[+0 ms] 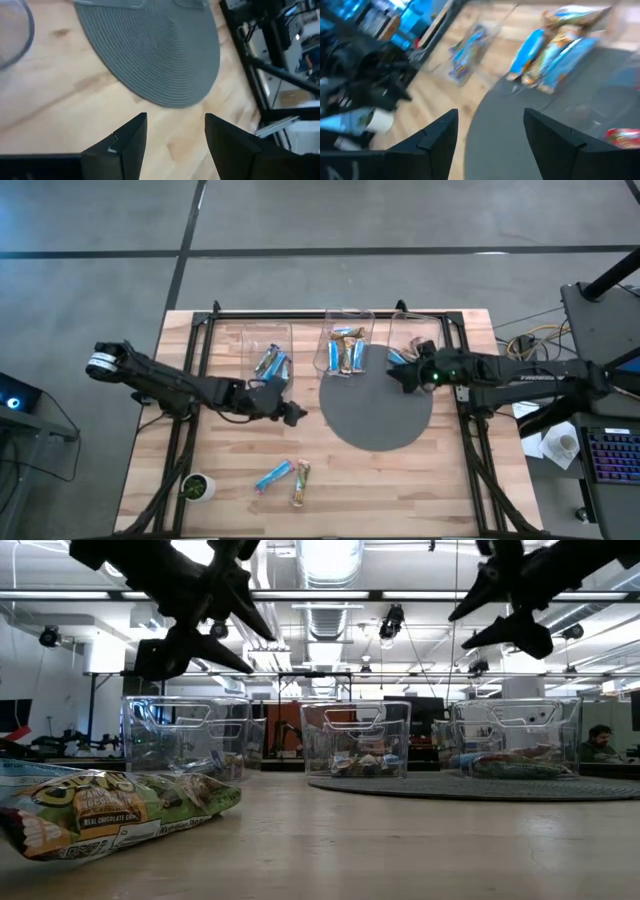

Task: Pick and place Granola Bars by type
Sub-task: Put the yellow granola bar into the middle transparent bin

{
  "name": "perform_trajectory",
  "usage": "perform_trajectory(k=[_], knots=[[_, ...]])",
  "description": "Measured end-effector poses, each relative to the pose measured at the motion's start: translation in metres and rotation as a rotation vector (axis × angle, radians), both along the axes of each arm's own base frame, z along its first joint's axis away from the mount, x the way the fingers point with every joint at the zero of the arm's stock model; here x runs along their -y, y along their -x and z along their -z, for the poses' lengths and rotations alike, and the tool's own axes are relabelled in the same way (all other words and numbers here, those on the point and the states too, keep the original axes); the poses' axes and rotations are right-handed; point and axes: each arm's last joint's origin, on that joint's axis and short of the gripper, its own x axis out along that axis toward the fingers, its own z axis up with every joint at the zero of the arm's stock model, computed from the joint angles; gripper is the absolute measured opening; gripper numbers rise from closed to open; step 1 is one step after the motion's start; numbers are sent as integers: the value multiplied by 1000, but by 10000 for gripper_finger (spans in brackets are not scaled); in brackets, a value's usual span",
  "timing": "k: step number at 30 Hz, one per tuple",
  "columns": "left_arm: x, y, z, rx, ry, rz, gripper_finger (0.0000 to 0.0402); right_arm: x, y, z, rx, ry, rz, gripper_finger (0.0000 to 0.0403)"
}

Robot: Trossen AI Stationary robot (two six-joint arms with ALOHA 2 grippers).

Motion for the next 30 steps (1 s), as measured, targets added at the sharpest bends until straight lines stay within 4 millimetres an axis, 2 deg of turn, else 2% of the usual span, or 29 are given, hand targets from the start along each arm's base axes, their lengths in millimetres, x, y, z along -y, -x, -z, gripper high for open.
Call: perform_trajectory(k=[9, 15, 23, 27, 30], knots=[[31, 7, -2, 32, 51, -41, 181, -54, -10, 7, -16, -11, -260, 215], [51, 14, -3, 51, 68, -43, 181, -89, -17, 13, 11, -14, -337, 214], [63, 23, 2, -15, 68, 4, 181, -110, -34, 26, 25, -82, -332, 214], [69, 34, 12, -145, 57, 100, 181, -119, -52, 29, 122, -138, -329, 214], [78, 40, 16, -181, 31, 214, 181, -128, -67, 34, 212, -175, -331, 214]])
